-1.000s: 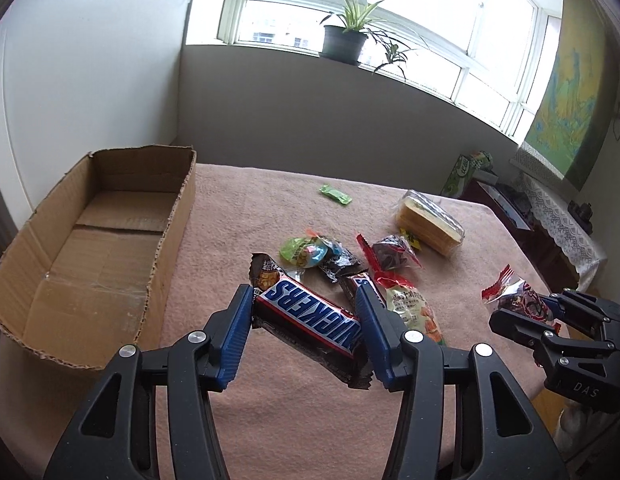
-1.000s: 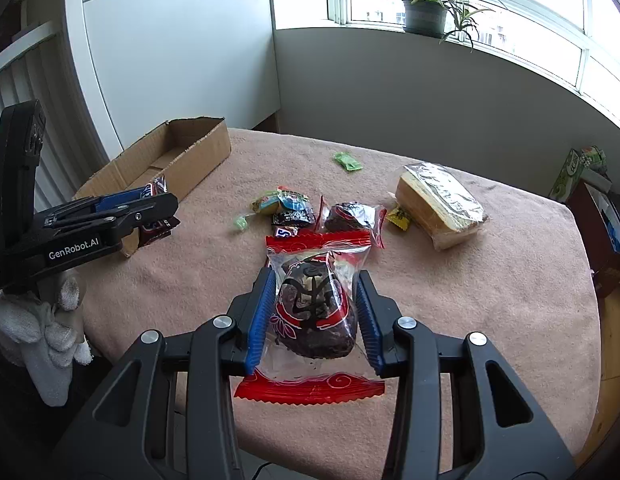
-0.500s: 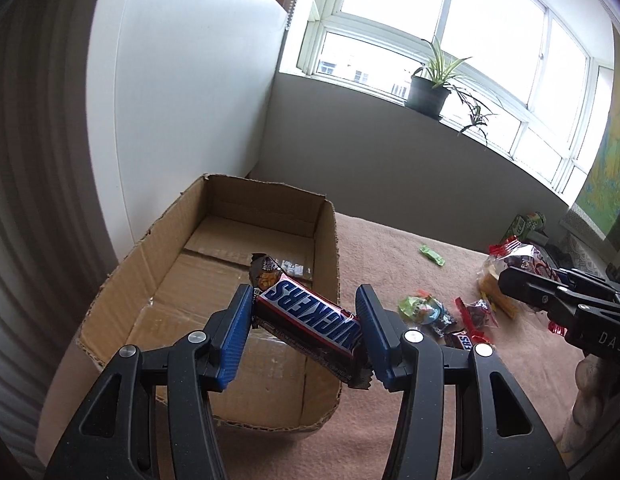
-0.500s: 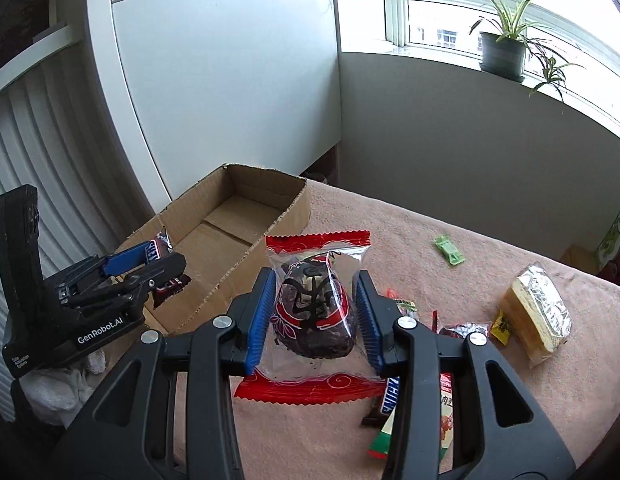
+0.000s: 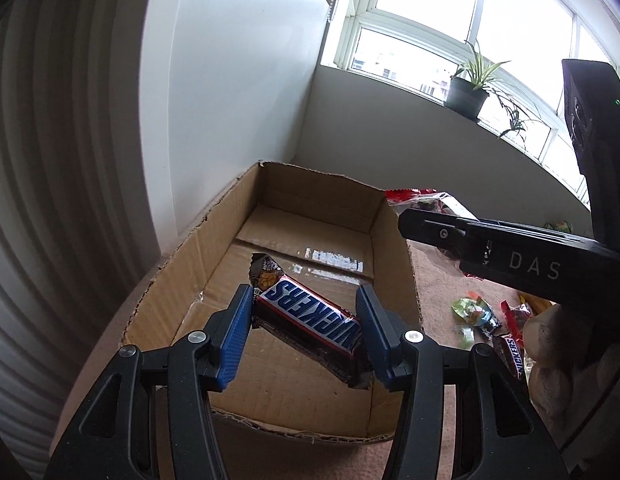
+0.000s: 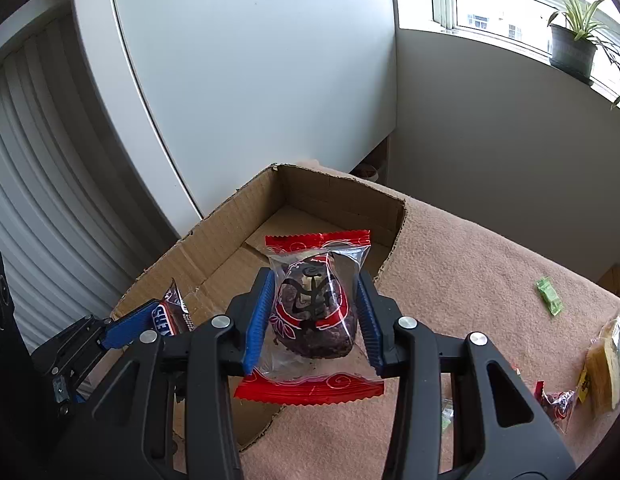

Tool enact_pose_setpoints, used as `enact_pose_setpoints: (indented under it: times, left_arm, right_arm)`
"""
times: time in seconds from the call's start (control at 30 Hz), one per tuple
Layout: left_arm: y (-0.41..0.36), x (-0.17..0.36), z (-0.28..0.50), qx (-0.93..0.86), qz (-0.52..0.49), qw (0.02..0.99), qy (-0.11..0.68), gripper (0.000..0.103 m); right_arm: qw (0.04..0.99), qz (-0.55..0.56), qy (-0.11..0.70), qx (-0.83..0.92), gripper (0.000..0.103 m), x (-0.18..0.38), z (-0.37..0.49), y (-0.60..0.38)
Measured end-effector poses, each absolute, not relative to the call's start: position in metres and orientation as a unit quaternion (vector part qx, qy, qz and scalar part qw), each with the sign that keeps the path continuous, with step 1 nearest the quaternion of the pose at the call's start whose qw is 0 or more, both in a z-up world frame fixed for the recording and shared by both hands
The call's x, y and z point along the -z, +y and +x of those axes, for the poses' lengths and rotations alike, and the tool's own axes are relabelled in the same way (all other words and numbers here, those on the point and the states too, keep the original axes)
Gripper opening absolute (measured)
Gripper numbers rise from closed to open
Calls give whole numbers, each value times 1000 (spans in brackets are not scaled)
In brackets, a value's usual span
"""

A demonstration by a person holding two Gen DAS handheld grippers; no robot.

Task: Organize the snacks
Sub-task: 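Carry both snacks to the cardboard box and open both tools to drop them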

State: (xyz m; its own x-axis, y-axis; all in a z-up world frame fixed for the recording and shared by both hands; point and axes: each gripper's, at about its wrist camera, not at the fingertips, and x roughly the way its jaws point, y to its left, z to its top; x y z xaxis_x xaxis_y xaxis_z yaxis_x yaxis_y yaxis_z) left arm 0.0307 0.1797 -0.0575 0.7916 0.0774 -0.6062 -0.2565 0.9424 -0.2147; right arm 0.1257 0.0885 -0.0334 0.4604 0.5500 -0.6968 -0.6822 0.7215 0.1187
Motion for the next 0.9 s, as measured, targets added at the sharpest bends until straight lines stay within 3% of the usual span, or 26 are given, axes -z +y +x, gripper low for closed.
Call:
enact_pose_setpoints:
  times: [0.17, 0.2, 0.3, 0.33, 0.4, 0.9]
  left_arm:
    - [185, 58, 31, -93, -145, 935, 311, 54]
    - [187, 58, 31, -94, -147, 934, 311, 54]
    - [189, 58, 30, -95, -149, 935, 307, 62]
    - [189, 57, 29, -95, -149, 936, 305, 64]
    - [189, 56, 28, -96, -149, 937, 302, 72]
    - [178, 52, 28, -84, -148, 939, 299, 72]
  right_arm:
    - [846, -91, 378, -365, 43, 38, 132, 99]
    - [845, -92, 378, -367, 47, 38, 132, 101]
    - [851, -90, 366, -367, 85, 35, 132, 101]
    - [853, -88, 361, -366, 89, 34, 131, 101]
    - [856, -85, 358, -363, 90, 30, 130, 100]
    - [869, -72, 355, -336, 91, 16, 127, 50]
